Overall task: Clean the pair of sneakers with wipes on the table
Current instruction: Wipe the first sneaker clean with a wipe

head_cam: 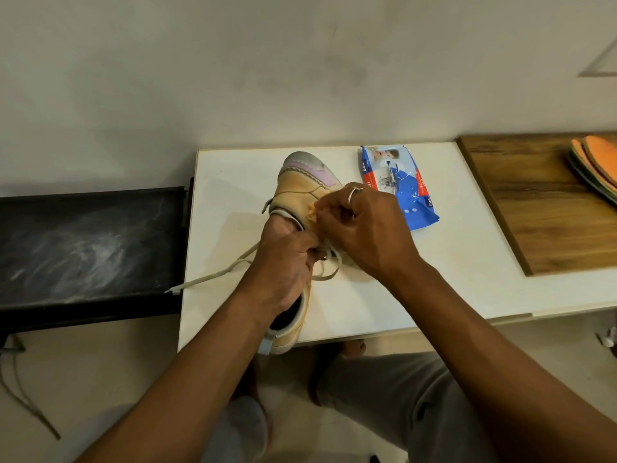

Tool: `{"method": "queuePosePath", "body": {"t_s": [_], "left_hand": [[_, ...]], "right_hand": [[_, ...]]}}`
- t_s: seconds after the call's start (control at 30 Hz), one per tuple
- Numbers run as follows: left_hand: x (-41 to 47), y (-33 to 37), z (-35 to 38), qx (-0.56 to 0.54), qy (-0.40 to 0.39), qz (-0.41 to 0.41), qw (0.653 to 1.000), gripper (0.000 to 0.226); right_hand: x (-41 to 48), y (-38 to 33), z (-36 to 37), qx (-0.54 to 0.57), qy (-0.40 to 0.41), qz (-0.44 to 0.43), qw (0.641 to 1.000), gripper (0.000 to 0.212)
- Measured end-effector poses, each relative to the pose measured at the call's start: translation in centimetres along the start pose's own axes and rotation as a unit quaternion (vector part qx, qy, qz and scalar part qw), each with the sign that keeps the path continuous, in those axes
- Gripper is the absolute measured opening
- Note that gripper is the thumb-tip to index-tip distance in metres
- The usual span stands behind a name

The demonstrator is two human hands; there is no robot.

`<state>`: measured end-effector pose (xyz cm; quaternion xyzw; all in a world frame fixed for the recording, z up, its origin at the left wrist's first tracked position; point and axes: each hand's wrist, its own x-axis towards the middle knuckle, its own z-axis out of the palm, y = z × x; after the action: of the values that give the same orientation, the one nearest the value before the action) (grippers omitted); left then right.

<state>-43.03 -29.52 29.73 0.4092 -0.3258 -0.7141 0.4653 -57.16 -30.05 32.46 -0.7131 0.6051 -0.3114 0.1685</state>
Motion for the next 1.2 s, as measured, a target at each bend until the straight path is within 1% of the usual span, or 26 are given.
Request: {"method": "queuePosePath", "body": {"t_s": [0.07,0.2,0.3,0.4,0.47,0.53,0.67,0.77,0.83,0.9,0.97,1.03,1.13,1.2], "left_hand": [[0.0,-0.3,-0.2,0.019,0.011,-0.003,1.0,0.051],[0.1,-0.7,-0.4,0.05,0.001,0.003,0.999,0.05],[0.0,-0.5,-0.2,0.07,-0.014,0.02,0.997,0.046],[0.1,-0.6,-0.2,0.086,-0.002,0.031,0.996,0.04],[0.1,-0.8,-0.3,0.083,0.014,0.03,0.996,0.035],[0.1,-1.1,-0.4,0.083,0.02,0.029,0.996,0.033],[0.1,-0.8,-0.2,0.044,-0.001,0.028,0.999,0.043],[0.2,-0.8,-0.2,0.058,0.004,0.029,0.998,0.041],[0.1,-1.1,-0.3,0.093,0.014,0.03,0.995,0.036],[0.1,-1.5,-0.4,0.136,0.018,0.033,0.99,0.033],[0.0,-1.6,-0.6,0.183,0.029,0.036,0.982,0.03],[0.0,-1.7,-0.5,0.204,0.028,0.043,0.978,0.028],[-0.1,-1.6,-0.4,0.205,0.028,0.04,0.978,0.022],[-0.2,-1.6,-0.4,0.204,0.031,0.038,0.978,0.018]], "right_hand": [[0.2,-0.6,0.5,0.009,0.019,-0.001,1.0,0.016],[0.7,-1.2,0.2,0.04,-0.035,-0.036,0.998,0.014],[1.6,-1.3,-0.2,0.037,-0.029,-0.056,0.997,0.014],[2.7,-1.9,0.3,0.015,-0.019,-0.107,0.994,0.015],[3.1,-2.0,0.7,-0.024,-0.043,-0.146,0.988,0.018],[3.0,-1.6,0.5,-0.054,-0.062,-0.163,0.983,0.022],[1.5,0.3,-0.5,-0.066,-0.082,-0.172,0.979,0.022],[0.9,0.6,-0.2,-0.053,-0.048,-0.176,0.982,0.02],[1.5,-0.2,0.2,-0.034,-0.02,-0.177,0.983,0.02],[2.4,-1.3,0.5,-0.018,-0.011,-0.2,0.98,0.019],[3.5,-2.2,0.8,-0.041,-0.034,-0.237,0.97,0.018],[4.3,-3.0,0.6,-0.11,-0.081,-0.258,0.956,0.019],[5.3,-4.0,-0.3,-0.192,-0.145,-0.244,0.939,0.02],[5.5,-4.6,-0.8,-0.211,-0.16,-0.24,0.934,0.016]]}}
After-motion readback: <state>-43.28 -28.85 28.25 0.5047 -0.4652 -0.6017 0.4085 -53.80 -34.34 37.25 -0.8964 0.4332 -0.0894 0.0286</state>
